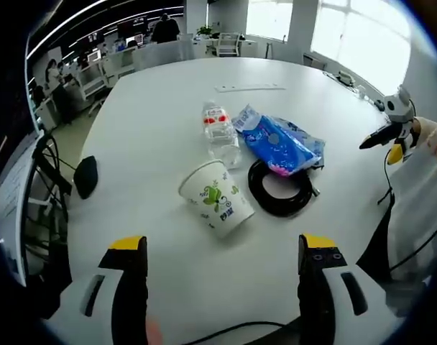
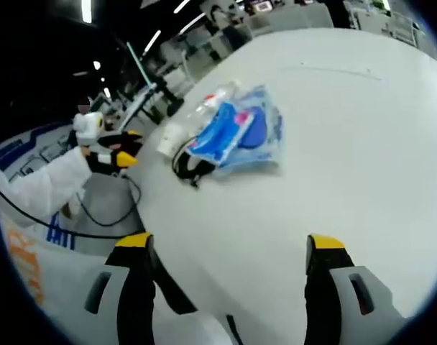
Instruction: Arrange the tabletop items into an orderly group along one side of the table until the central work area is clear of visible clutter.
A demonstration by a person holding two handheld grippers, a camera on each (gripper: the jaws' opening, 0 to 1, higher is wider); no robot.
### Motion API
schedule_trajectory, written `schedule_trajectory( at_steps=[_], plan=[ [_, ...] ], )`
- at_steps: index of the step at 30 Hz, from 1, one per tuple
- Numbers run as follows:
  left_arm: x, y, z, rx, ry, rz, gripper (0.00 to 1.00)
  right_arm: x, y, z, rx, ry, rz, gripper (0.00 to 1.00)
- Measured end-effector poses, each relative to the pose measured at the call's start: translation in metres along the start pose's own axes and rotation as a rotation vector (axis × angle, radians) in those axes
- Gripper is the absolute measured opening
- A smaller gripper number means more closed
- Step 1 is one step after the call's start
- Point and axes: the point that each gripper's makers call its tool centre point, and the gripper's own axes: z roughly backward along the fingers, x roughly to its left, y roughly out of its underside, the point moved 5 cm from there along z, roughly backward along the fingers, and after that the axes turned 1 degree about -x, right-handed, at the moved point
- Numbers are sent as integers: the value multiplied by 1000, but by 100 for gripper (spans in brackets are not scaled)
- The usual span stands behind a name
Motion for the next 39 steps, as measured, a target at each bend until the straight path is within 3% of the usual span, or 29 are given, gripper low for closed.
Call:
schedule_trajectory(
  at_steps=[8, 13, 22, 39],
  plan=[
    [-1, 0, -2, 30, 14, 1, 82, -4, -3, 2, -17, -9, -41, 86],
    [-1, -2, -4, 30, 3, 7, 91, -6, -1, 3, -14, 3, -42, 86],
    [1, -4, -2, 12, 3, 45, 93, -8, 0, 5, -21, -3, -64, 86],
    [-2, -7, -6, 18, 3, 38, 90, -11, -1, 5, -35, -6, -98, 86]
  ],
)
